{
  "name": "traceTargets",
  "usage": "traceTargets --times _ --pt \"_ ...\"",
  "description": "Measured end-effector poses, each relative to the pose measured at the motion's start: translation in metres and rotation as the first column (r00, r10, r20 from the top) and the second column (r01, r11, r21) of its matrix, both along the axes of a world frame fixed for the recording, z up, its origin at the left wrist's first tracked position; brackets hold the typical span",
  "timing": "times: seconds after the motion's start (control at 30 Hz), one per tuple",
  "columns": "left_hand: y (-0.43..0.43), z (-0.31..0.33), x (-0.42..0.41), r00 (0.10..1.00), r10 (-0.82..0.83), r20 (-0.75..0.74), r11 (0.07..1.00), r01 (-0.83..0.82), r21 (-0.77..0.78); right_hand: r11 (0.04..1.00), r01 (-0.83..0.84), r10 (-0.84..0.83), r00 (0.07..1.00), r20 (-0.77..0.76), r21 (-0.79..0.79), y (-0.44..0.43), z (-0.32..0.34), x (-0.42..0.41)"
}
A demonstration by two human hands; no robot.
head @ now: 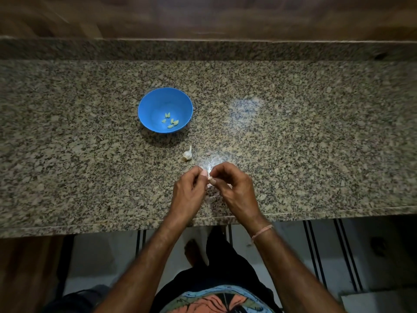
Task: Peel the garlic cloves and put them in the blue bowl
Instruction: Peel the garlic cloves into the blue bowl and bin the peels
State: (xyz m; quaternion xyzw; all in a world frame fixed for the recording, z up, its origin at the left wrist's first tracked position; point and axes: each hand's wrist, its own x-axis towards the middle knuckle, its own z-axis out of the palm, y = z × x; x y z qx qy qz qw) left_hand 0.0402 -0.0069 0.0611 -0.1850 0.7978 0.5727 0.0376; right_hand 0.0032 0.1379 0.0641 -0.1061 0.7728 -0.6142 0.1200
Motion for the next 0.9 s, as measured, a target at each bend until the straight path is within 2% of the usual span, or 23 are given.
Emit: traceTargets --times 0.13,0.27,0.5,0.67,0.9 --pt "0.0 0.007 0.004 0.998 0.03 -0.053 0.999 -0.032 -0.034 0.998 -0.015 0.022 0.994 -0.103 0.062 -0.001 0.002 0.004" --pt "0.003 0.012 0.004 0.994 0.097 -0.05 0.995 -0.096 0.019 0.997 0.024 -0.014 0.99 -0.14 0.067 -0.002 0.005 0.004" --pt "0.012 0.019 -0.011 0.967 0.255 -0.007 0.967 -0.254 0.028 0.992 -0.004 0.029 0.978 -0.205 0.122 -0.005 0.004 -0.018" --pt "0.016 0.012 -0.023 0.942 0.321 0.101 0.927 -0.335 0.17 0.99 -0.008 0.037 0.979 -0.202 0.14 -0.003 -0.001 -0.032" --pt "0.022 0.006 -0.033 0.919 0.378 0.11 0.915 -0.389 0.109 0.99 -0.058 0.076 0.987 -0.143 0.129 -0.003 -0.009 -0.05"
